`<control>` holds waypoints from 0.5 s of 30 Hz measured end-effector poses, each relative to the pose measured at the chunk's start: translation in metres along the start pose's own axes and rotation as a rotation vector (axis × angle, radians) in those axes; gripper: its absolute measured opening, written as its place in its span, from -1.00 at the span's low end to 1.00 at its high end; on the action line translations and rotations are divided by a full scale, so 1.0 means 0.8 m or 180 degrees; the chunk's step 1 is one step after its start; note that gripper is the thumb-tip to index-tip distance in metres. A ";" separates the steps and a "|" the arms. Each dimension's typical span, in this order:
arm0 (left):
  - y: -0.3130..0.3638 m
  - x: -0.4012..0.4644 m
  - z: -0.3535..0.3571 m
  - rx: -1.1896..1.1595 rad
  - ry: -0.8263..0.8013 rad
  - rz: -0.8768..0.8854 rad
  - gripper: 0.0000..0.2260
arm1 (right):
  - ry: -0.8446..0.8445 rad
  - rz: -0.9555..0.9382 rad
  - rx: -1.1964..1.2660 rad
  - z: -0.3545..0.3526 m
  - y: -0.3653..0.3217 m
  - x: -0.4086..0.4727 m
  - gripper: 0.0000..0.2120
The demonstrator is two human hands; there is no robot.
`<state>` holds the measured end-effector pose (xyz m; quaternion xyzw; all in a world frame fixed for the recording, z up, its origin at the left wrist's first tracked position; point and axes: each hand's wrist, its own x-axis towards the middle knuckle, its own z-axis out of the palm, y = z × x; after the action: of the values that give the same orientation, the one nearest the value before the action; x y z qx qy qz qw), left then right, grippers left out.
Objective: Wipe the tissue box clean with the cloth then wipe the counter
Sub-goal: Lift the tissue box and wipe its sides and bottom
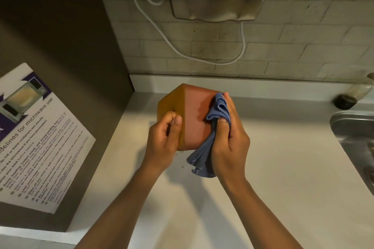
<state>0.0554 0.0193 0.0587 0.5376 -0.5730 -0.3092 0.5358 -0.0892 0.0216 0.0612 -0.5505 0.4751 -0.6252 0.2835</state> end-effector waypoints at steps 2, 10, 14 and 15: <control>0.002 0.003 -0.004 -0.0027 -0.0108 -0.0056 -0.41 | 0.0052 0.0017 0.0115 0.000 0.003 0.002 -0.58; 0.010 0.017 -0.013 -0.0985 -0.0563 -0.1137 -0.62 | 0.0058 -0.0015 0.0123 0.007 0.011 0.001 -0.60; 0.031 0.025 -0.014 -0.0686 -0.0592 -0.1255 -0.35 | -0.0028 -0.0331 0.0011 0.017 0.013 -0.017 -0.60; 0.034 0.027 -0.015 -0.0523 -0.0615 -0.1264 -0.30 | -0.0057 -0.0393 -0.0051 0.021 0.013 -0.019 -0.59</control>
<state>0.0620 0.0075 0.0932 0.5622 -0.4775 -0.5042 0.4491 -0.0711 0.0258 0.0442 -0.5866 0.4427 -0.6327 0.2442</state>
